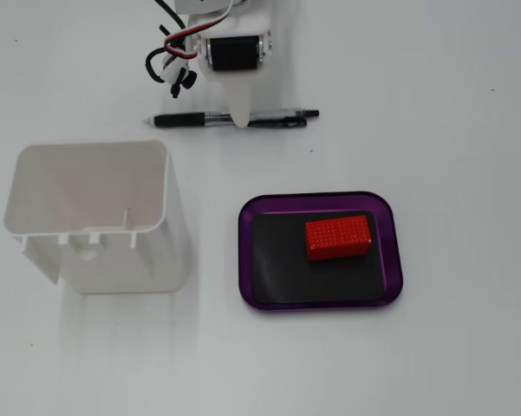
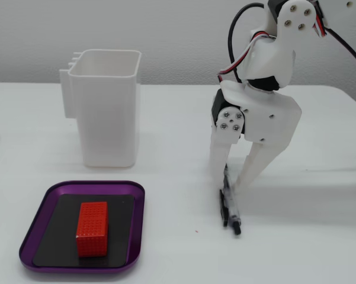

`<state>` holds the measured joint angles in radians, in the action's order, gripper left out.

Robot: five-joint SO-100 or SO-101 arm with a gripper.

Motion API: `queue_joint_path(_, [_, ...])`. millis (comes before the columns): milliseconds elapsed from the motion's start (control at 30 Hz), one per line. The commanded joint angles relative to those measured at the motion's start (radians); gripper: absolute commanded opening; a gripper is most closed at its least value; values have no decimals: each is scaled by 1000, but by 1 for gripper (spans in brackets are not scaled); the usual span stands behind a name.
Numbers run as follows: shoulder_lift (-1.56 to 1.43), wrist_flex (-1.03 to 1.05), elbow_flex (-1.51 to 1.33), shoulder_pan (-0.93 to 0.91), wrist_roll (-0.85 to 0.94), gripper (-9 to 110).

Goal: Pick up the pen and put it in the pen holder.

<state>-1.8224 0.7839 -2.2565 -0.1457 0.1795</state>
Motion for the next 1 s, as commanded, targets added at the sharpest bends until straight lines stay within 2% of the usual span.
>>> queue_joint_path(0, [-8, -3, -3, 6, 8, -1])
queue_joint_path(67, [-21, 9, -3, 11, 6, -1])
queue_joint_path(167, [-66, 137, 31, 0, 3, -1])
queue_joint_path(333, [-299, 291, 232, -2, -25, -1])
queue_joint_path(533, [-535, 354, 529, -3, -187, -1])
queue_joint_path(700, [-474, 230, 681, -3, -382, -1])
queue_joint_path(833, [-321, 149, 775, -18, -561, -1])
queue_joint_path(967, [-121, 146, 896, -58, -655, -1])
